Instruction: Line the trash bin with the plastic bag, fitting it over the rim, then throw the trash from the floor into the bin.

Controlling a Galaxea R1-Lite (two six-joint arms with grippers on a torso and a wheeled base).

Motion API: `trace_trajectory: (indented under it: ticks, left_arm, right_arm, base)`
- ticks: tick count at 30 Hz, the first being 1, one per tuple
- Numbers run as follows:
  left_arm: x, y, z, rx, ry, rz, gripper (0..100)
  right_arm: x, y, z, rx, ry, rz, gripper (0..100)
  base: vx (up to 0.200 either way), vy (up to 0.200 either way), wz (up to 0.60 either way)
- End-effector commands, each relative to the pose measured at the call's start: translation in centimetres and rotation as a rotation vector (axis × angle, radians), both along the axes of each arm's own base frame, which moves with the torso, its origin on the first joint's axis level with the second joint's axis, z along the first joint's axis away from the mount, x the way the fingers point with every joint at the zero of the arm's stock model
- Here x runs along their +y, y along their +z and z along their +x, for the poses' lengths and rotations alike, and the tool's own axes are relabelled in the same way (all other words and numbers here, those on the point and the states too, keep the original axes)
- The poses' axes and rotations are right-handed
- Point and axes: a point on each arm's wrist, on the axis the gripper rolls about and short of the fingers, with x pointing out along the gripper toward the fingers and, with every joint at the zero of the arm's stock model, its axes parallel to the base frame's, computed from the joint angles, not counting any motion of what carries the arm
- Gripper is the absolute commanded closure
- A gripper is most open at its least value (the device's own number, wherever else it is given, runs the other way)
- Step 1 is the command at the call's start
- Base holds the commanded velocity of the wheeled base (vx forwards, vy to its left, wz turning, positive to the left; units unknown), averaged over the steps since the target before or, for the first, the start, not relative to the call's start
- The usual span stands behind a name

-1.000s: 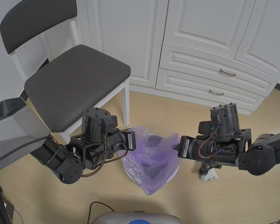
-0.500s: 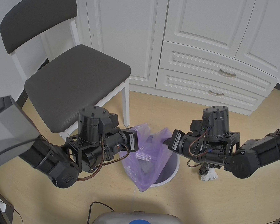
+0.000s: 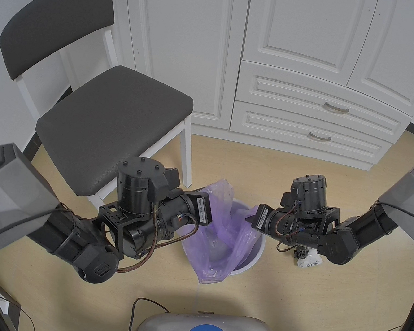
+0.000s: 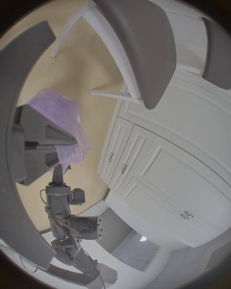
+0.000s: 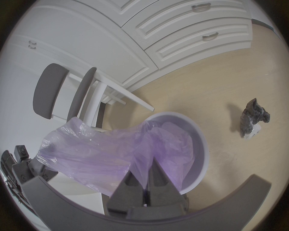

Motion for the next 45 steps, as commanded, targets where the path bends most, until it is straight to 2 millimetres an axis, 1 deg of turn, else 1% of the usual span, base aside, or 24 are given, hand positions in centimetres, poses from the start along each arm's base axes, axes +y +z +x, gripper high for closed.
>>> trace_trajectory:
  ticks: [1,4,7,9,14,18,21,25,27,28,29,30,31,37,39,42,45]
  left_arm:
    - [-0.7,-1.6,1.2,0.017,0.007,-0.019,100]
    - [-1.3,-2.6,1.8,0.032,0.011,-0.038,100]
    - [-1.9,-3.5,2.6,0.045,0.017,-0.076,100]
    - [-2.3,-4.4,3.1,0.06,0.023,-0.095,100]
    - [-3.0,-6.7,4.8,0.088,0.043,-0.126,100]
    - [-4.1,-8.9,6.5,0.087,0.058,-0.184,100]
    - [-4.5,-10.4,7.1,0.1,0.063,-0.176,100]
    - [-4.0,-11.2,7.8,0.111,0.083,-0.166,100]
    - [-3.1,-11.2,8.4,0.111,0.101,-0.166,100]
    - [-3.1,-11.2,8.5,0.112,0.102,-0.168,100]
    - [-2.5,-11.2,9.0,0.108,0.115,-0.173,100]
    - [-2.5,-11.2,9.0,0.108,0.115,-0.173,100]
    - [-2.0,-11.4,9.6,0.104,0.132,-0.178,100]
    - [-1.4,-12.6,10.1,0.119,0.151,-0.171,100]
    - [-1.4,-12.6,10.1,0.119,0.153,-0.172,100]
    - [-1.0,-12.3,10.0,0.12,0.159,-0.168,100]
    - [-0.5,-11.0,9.3,0.115,0.161,-0.125,100]
  right_arm:
    - [-2.2,1.4,0.1,-0.027,-0.025,-0.006,100]
    - [-3.4,2.2,-0.2,-0.052,-0.02,-0.016,100]
    - [-4.2,2.4,-0.3,-0.059,-0.013,-0.032,100]
    - [-4.8,2.5,-0.4,-0.064,-0.007,-0.046,100]
    - [-5.1,2.4,-0.5,-0.05,-0.004,-0.064,100]
    - [-5.2,2.2,-0.4,-0.053,0.005,-0.076,100]
    - [-5.2,2.1,-0.4,-0.051,0.007,-0.081,100]
    - [-5.1,1.8,-0.4,-0.044,0.009,-0.084,100]
    - [-5.1,1.5,-0.3,-0.036,0.009,-0.087,100]
    - [-5.1,1.5,-0.3,-0.036,0.009,-0.087,100]
    - [-5.0,1.4,-0.3,-0.034,0.009,-0.088,100]
    - [-5.0,1.4,-0.3,-0.034,0.009,-0.088,100]
    - [-5.0,1.3,-0.2,-0.032,0.008,-0.089,100]
    - [-5.0,1.3,-0.3,-0.032,0.009,-0.091,100]
    - [-4.9,1.1,-0.4,-0.027,0.014,-0.094,100]
    - [-4.7,0.4,-0.6,-0.03,0.037,-0.134,100]
    - [-4.2,0.6,-1.7,-0.046,0.075,-0.16,100]
  base:
    - [0.0,0.0,0.0]
    - [0.0,0.0,0.0]
    - [0.0,0.0,0.0]
    - [0.0,0.0,0.0]
    - [0.0,0.0,0.0]
    - [0.0,0.0,0.0]
    - [0.0,0.0,0.0]
    - [0.0,0.0,0.0]
    - [0.0,0.0,0.0]
    - [0.0,0.0,0.0]
    - [0.0,0.0,0.0]
    - [0.0,0.0,0.0]
    - [0.0,0.0,0.0]
    - [0.0,0.0,0.0]
    - [0.0,0.0,0.0]
    - [0.0,0.0,0.0]
    - [0.0,0.0,0.0]
